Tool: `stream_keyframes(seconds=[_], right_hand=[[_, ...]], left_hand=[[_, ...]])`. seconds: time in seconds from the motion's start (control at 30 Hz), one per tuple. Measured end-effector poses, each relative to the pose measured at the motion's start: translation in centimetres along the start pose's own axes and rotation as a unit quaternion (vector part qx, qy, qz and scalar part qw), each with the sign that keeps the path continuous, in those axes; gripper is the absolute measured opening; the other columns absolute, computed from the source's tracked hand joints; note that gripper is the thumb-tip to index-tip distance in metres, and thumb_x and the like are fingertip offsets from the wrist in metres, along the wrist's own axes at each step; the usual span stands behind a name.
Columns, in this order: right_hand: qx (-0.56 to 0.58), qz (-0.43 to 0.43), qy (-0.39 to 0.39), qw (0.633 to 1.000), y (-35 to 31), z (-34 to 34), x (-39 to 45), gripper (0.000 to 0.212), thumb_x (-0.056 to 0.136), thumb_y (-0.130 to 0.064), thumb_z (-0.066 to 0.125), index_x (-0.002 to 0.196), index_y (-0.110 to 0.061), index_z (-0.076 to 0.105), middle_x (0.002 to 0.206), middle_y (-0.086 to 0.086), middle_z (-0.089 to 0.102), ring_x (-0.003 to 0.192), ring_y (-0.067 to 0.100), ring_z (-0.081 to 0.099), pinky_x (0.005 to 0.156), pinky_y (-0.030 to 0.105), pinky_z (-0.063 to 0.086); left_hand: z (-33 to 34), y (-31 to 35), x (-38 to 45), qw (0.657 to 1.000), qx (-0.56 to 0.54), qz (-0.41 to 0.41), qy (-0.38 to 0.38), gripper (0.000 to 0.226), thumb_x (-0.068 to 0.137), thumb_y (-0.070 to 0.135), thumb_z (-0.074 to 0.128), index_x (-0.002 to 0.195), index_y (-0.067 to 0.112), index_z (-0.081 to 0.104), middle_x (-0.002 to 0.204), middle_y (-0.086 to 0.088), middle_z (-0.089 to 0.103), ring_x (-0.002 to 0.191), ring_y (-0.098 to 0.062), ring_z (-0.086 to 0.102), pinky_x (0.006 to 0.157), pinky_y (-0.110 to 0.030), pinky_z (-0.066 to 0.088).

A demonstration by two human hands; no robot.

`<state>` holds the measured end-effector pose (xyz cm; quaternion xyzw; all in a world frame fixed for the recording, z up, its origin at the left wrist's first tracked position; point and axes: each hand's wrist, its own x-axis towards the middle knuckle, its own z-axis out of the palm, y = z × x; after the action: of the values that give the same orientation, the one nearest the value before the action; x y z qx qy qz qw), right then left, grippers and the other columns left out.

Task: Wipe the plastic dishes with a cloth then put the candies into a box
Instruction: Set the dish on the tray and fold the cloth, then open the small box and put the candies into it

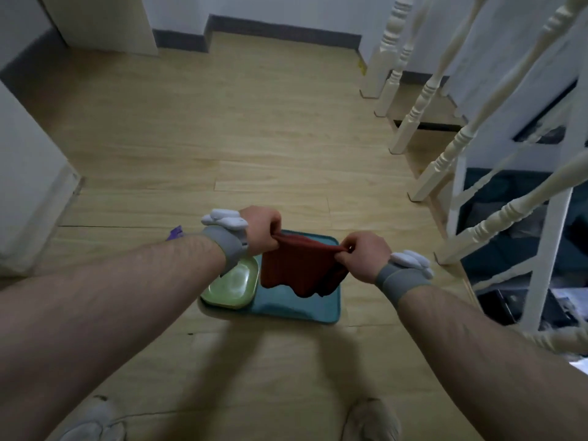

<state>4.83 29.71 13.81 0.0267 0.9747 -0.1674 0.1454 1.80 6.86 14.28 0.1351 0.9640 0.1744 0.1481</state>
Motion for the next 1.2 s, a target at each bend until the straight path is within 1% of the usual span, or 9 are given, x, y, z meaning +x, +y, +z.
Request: stream_keyframes(seconds=[0.13, 0.23, 0.37, 0.5, 0.6, 0.8, 0.93, 1.03, 1.2], right_hand=[[0.059, 0.03, 0.041, 0.997, 1.5, 2.0, 3.9, 0.005, 0.076, -0.026, 0.07, 0.076, -0.026, 0.065, 0.076, -0.004, 0.061, 0.076, 0.018, 0.057, 0.064, 0.024, 0.038], [0.048, 0.036, 0.025, 0.998, 2.4, 5.1, 4.8, 0.006, 0.075, -0.02, 0.067, 0.08, -0.024, 0.065, 0.08, 0.0, 0.063, 0.076, 0.022, 0.057, 0.066, 0.025, 0.04], [-0.037, 0.03, -0.103, 0.994, 4.9, 13.1, 4.7, 0.009, 0.079, -0.02, 0.062, 0.087, -0.021, 0.064, 0.098, 0.009, 0.063, 0.086, 0.031, 0.061, 0.069, 0.03, 0.047], [-0.115, 0.018, -0.197, 0.974, 6.7, 18.3, 3.6, 0.019, 0.083, -0.029, 0.059, 0.101, -0.025, 0.061, 0.107, 0.007, 0.056, 0.095, 0.031, 0.059, 0.077, 0.032, 0.048], [-0.128, 0.009, -0.215, 0.968, 6.8, 19.9, 3.5, 0.026, 0.086, -0.03, 0.058, 0.111, -0.027, 0.062, 0.11, 0.007, 0.057, 0.096, 0.029, 0.059, 0.072, 0.03, 0.043], [-0.146, 0.003, -0.221, 0.964, 5.0, 18.4, 3.7, 0.024, 0.081, -0.036, 0.06, 0.1, -0.022, 0.062, 0.102, 0.007, 0.056, 0.093, 0.029, 0.06, 0.072, 0.031, 0.044], [-0.065, 0.007, -0.186, 0.98, 1.3, 15.6, 3.9, 0.018, 0.074, -0.038, 0.063, 0.079, -0.021, 0.056, 0.085, 0.003, 0.057, 0.082, 0.024, 0.06, 0.068, 0.027, 0.044], [-0.01, 0.004, -0.177, 0.984, -3.3, 13.3, 3.7, 0.02, 0.078, -0.03, 0.063, 0.066, -0.019, 0.052, 0.077, 0.0, 0.057, 0.078, 0.023, 0.059, 0.065, 0.026, 0.039], [0.014, -0.063, -0.163, 0.984, -12.9, 11.0, 2.0, 0.009, 0.08, -0.027, 0.064, 0.08, -0.018, 0.067, 0.083, 0.003, 0.068, 0.079, 0.021, 0.061, 0.067, 0.024, 0.043]], left_hand=[[3.2, -1.1, 3.8, 0.999, 0.025, -0.008, 0.031, 0.012, 0.078, 0.017, 0.061, 0.079, 0.025, 0.053, 0.089, 0.0, 0.061, 0.076, -0.024, 0.057, 0.063, -0.031, 0.044], [7.2, -2.1, 4.2, 0.993, 0.113, 0.039, 0.002, 0.011, 0.084, 0.015, 0.055, 0.093, 0.022, 0.055, 0.1, -0.003, 0.06, 0.086, -0.029, 0.06, 0.063, -0.032, 0.038], [15.2, -3.8, 4.1, 0.942, 0.297, 0.118, -0.099, 0.024, 0.09, 0.017, 0.046, 0.11, 0.02, 0.059, 0.11, -0.005, 0.063, 0.099, -0.028, 0.06, 0.072, -0.032, 0.029], [19.4, -3.6, 3.4, 0.903, 0.387, 0.137, -0.125, 0.031, 0.073, 0.015, 0.046, 0.085, 0.026, 0.072, 0.08, 0.006, 0.068, 0.078, -0.02, 0.062, 0.072, -0.03, 0.037], [21.2, -3.8, 3.2, 0.901, 0.365, 0.113, -0.206, 0.028, 0.093, 0.014, 0.043, 0.108, 0.02, 0.065, 0.113, -0.003, 0.064, 0.11, -0.027, 0.051, 0.093, -0.038, 0.034], [20.1, -4.0, 2.6, 0.899, 0.342, 0.087, -0.26, 0.031, 0.093, 0.019, 0.045, 0.119, 0.025, 0.061, 0.127, 0.003, 0.061, 0.122, -0.022, 0.045, 0.102, -0.042, 0.028], [16.6, -4.2, 1.3, 0.93, 0.289, 0.088, -0.207, 0.033, 0.081, 0.032, 0.055, 0.114, 0.028, 0.056, 0.119, 0.001, 0.062, 0.115, -0.023, 0.052, 0.092, -0.039, 0.03], [12.1, -4.9, -0.7, 0.961, 0.224, 0.032, -0.16, 0.036, 0.078, 0.035, 0.057, 0.114, 0.028, 0.059, 0.115, 0.001, 0.064, 0.11, -0.025, 0.058, 0.091, -0.038, 0.032], [4.1, -7.5, -6.5, 0.983, 0.124, -0.058, -0.123, 0.033, 0.083, 0.03, 0.054, 0.116, 0.029, 0.062, 0.115, 0.004, 0.066, 0.109, -0.024, 0.061, 0.098, -0.038, 0.037]])
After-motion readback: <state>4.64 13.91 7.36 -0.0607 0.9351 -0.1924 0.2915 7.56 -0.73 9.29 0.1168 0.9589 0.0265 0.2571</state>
